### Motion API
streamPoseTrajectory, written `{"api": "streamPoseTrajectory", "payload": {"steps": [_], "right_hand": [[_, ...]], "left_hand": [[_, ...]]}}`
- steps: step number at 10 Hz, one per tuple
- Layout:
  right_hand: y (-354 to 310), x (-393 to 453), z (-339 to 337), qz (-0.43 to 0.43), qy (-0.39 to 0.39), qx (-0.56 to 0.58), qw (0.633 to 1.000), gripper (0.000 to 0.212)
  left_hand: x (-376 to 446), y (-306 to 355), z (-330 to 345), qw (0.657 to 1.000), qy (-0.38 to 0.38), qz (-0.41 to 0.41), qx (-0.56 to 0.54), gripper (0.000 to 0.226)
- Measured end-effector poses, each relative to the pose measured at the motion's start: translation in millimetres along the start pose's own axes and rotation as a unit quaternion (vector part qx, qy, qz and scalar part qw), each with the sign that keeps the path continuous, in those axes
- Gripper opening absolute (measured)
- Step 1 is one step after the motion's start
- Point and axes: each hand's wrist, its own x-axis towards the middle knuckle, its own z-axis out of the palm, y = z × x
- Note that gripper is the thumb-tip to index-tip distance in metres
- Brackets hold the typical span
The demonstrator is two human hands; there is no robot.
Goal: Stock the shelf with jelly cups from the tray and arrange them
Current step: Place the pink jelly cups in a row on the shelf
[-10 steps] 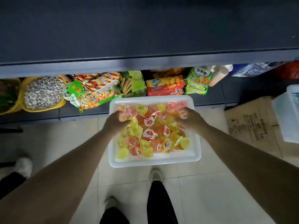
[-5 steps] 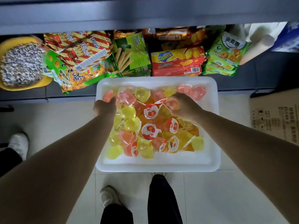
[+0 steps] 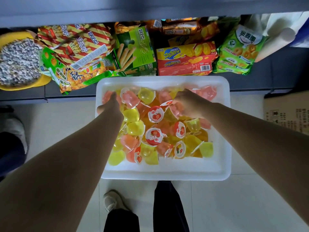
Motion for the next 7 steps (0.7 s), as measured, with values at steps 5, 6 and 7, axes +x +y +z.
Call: {"api": "streamPoseTrajectory", "payload": {"steps": [5, 6, 7], "right_hand": [[-5.1, -28.7, 23.2, 0.138, 0.053, 0.185, 0.972, 0.054], [-15.5, -38.1, 18.7, 0.193, 0.070, 0.295, 0.933, 0.057], [-33.9, -49.2, 4.2, 0.220, 0.103, 0.422, 0.874, 0.067]], "left_hand": [[26.1, -31.6, -15.5, 0.990, -0.066, 0.123, 0.005, 0.029], [13.3, -24.9, -27.4, 0.984, -0.089, 0.152, 0.028, 0.034], [-4.1, -12.9, -42.8, 0.974, -0.120, 0.184, 0.051, 0.033]]}}
